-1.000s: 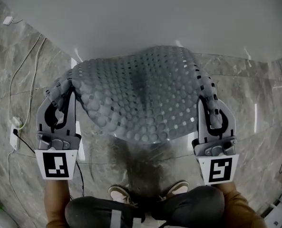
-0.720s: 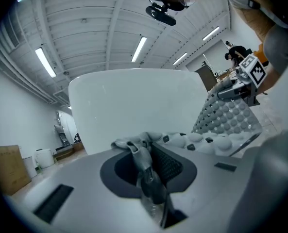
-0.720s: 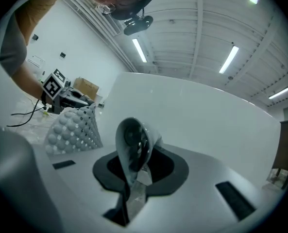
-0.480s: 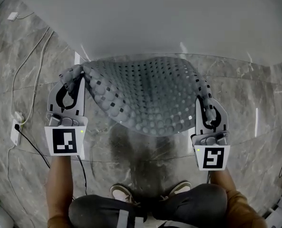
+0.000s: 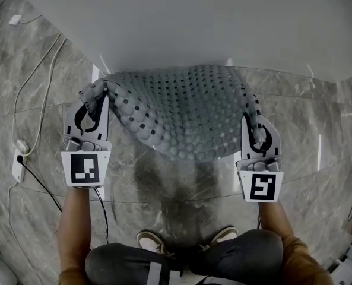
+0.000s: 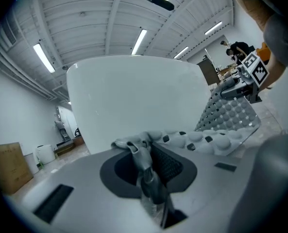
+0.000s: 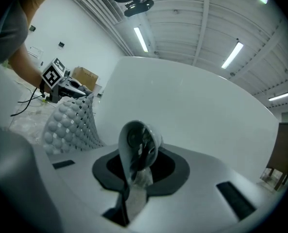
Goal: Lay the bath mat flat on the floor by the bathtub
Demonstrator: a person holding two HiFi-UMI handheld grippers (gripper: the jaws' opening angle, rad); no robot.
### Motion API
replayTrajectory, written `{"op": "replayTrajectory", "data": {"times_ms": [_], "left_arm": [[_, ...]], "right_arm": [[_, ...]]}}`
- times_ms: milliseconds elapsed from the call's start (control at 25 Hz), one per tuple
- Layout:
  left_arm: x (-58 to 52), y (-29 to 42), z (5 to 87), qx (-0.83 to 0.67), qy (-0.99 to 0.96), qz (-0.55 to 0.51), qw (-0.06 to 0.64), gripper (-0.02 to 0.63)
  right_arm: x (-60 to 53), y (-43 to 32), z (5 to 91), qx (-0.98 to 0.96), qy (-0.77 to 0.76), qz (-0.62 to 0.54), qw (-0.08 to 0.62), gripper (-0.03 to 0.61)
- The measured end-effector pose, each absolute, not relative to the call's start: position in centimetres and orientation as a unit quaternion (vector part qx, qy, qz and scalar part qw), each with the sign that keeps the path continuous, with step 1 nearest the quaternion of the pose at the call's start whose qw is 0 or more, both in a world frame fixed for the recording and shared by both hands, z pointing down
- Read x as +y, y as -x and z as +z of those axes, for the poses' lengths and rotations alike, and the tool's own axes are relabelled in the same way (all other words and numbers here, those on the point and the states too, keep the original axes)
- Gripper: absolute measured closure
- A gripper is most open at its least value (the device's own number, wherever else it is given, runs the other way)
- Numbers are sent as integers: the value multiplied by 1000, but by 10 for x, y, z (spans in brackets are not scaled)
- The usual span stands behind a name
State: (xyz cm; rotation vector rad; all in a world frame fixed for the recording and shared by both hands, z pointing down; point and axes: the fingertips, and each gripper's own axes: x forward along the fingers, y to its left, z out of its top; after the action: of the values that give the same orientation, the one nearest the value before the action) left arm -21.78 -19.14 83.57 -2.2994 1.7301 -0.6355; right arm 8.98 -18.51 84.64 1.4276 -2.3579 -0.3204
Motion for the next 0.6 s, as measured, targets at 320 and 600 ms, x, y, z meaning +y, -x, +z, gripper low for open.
{"op": "replayTrajectory", "data": {"times_ms": [320,600], "left_arm": [[-178,225,848,579,775,-235,98,552],[-143,226,895,565,784,-253,42,548]], "right_arm": [[-187,-103,865,-832,-510,-88,201,510],[-159,-117,923,-822,-488,-46,289,466]]}}
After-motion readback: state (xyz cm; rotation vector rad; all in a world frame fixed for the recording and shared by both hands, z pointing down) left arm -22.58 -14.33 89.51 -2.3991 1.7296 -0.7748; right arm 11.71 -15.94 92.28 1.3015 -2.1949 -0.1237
